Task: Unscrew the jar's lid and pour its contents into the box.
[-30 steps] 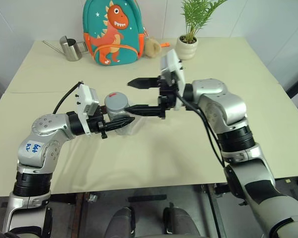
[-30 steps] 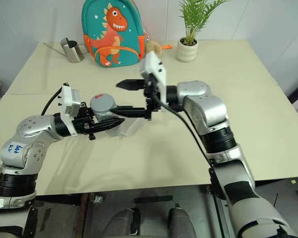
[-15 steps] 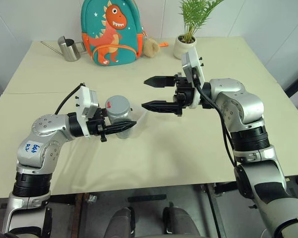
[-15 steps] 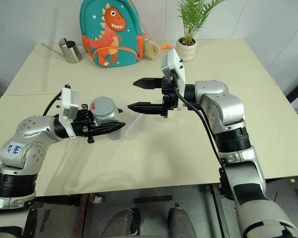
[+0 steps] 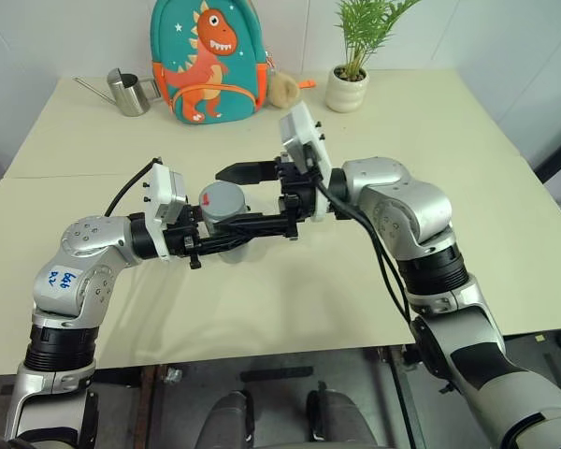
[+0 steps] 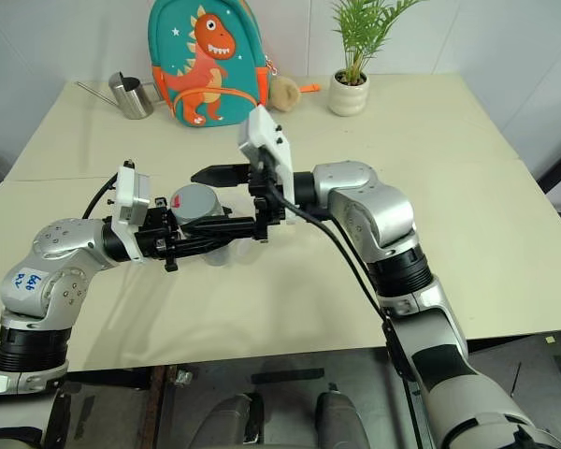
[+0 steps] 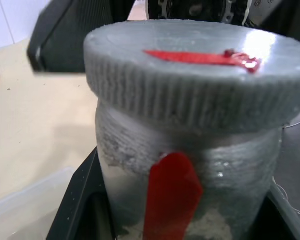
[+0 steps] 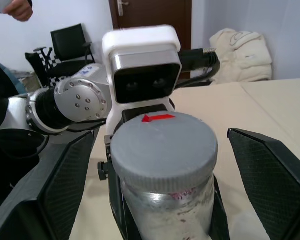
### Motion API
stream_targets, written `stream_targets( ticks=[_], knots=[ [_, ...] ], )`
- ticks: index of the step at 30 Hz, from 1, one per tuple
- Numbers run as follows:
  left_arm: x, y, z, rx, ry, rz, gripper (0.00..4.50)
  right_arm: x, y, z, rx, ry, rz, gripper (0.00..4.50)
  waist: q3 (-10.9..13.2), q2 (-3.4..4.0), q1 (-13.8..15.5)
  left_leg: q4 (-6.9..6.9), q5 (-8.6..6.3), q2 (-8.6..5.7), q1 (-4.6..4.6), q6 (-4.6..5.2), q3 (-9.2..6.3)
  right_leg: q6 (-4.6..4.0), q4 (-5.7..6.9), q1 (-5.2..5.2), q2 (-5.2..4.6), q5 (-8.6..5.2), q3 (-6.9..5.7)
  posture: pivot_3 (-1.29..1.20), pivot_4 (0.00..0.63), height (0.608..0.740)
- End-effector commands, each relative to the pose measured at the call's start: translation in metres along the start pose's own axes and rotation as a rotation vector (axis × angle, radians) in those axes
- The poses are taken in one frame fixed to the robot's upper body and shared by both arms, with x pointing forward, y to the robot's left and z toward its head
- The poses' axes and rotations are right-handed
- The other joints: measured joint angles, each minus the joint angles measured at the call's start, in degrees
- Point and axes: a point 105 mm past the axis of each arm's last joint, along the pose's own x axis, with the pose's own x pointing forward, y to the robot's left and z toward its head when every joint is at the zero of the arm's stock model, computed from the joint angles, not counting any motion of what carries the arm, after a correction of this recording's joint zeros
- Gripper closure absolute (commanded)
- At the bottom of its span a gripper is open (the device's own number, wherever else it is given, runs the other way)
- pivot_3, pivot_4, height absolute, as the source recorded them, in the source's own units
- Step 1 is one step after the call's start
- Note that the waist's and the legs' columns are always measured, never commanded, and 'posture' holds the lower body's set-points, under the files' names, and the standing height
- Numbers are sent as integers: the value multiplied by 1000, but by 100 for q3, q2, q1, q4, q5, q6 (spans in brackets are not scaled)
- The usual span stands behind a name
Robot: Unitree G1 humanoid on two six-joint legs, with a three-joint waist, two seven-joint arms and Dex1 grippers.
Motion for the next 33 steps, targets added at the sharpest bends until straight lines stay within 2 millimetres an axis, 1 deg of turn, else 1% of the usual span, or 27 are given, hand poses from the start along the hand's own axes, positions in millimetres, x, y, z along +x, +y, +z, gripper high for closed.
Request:
stream_targets(
  ticks=[1, 4, 11, 14, 18, 19, 24, 28, 30, 33],
  knots=[
    [0, -3, 7, 30, -15, -7, 2600, 7, 5, 16, -69, -18, 24, 29, 0, 0, 11, 1, 0, -1, -1, 0, -2, 0, 0, 0, -1, 0, -1, 0, 150, 740],
    [0, -3, 6, 26, -18, -2, 2600, 11, 3, 16, -72, -20, 23, 29, 0, 0, -1, 2, -1, -4, 0, 1, -2, 0, 2, 1, -2, 0, 0, 0, 150, 740],
    [1, -5, 2, 20, -16, 0, 2600, 12, 1, 21, -77, -37, 11, 29, 0, 0, -3, -2, -1, -2, 0, 1, -2, 0, 1, 0, -2, 0, 0, 0, 150, 740],
    [1, -4, 3, 24, -16, 5, 2600, 11, 0, 21, -80, -38, 9, 562, 0, 0, -3, -1, -1, -1, 0, 1, -2, 0, 2, 0, -1, 0, -1, 0, 150, 740],
    [0, -3, 4, 29, -17, 9, 2600, 9, 1, 20, -82, -38, 15, 1838, 0, 0, -3, 1, -1, -2, 0, 1, -2, 0, 2, 0, -1, 0, 0, 0, 150, 740],
    [0, -3, 4, 30, -18, 9, 2600, 9, 1, 19, -82, -36, 14, 1947, 0, 0, -3, 0, -1, -2, 0, 1, -2, 0, 2, 0, -2, 0, 0, 0, 150, 740],
    [0, -2, 6, 35, -20, 13, 2600, 7, -2, 20, -80, -42, -1, 1947, 0, 0, -3, -1, -1, -2, 0, 1, -2, 0, 1, 0, -2, 0, 0, 0, 150, 740],
    [0, -4, 4, 31, -19, 12, 2600, -2, -6, 44, 58, -198, -5, 1947, 0, 0, -3, 0, -1, -1, 0, 1, -2, 0, 2, 0, -2, 0, 0, 0, 150, 740],
    [-1, -5, 3, 28, -16, 12, 2600, -13, -8, 56, 124, -277, 0, 1947, 0, 0, -2, 0, -1, -2, 0, 1, -3, 0, 4, 0, -4, 0, -1, 0, 150, 740],
    [-3, -6, 2, 23, -14, 13, 2600, -27, -12, 63, 165, -328, -18, 1947, 0, -1, 2, -1, -1, -2, 0, 1, -4, 0, 2, 0, -5, 0, -2, 0, 150, 740]
  ],
)
